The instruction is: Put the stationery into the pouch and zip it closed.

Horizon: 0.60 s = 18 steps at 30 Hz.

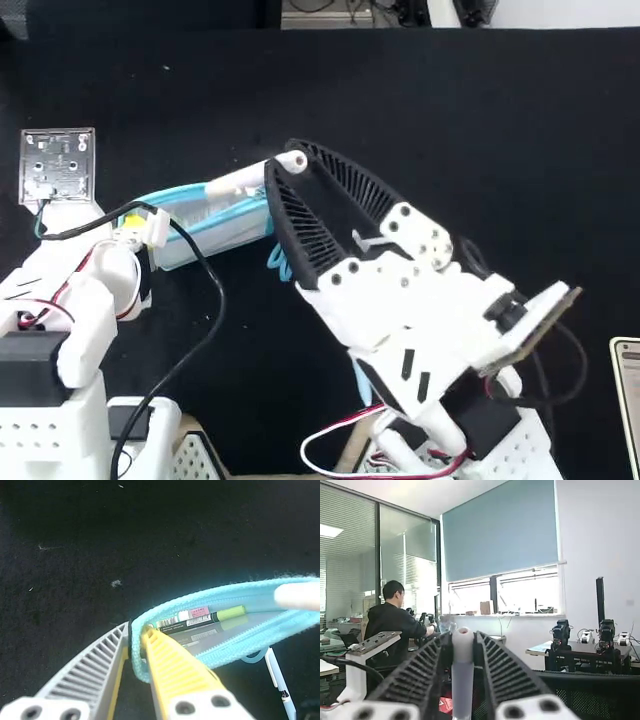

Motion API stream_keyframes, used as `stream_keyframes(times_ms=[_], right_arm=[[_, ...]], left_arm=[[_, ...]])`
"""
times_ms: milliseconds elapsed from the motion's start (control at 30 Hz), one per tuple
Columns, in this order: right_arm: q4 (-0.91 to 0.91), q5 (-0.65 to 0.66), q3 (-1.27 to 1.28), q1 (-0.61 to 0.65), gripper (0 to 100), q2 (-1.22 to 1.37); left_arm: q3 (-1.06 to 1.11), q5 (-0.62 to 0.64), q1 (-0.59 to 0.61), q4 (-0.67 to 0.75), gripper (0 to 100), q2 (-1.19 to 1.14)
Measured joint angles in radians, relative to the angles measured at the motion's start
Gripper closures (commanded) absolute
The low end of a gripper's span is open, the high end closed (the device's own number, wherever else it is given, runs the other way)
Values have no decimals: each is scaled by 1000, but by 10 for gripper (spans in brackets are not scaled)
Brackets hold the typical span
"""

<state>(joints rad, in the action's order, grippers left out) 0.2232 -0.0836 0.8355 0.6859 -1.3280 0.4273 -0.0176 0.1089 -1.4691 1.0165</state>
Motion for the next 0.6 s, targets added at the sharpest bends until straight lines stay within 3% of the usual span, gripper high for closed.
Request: stream_keyframes(times_ms=[400, 600], right_arm=[[-38, 0, 222, 0, 984, 11], [37, 0, 222, 0, 763, 31]], left_arm=[[0, 0, 0, 0, 970, 0], [0, 0, 0, 0, 970, 0]])
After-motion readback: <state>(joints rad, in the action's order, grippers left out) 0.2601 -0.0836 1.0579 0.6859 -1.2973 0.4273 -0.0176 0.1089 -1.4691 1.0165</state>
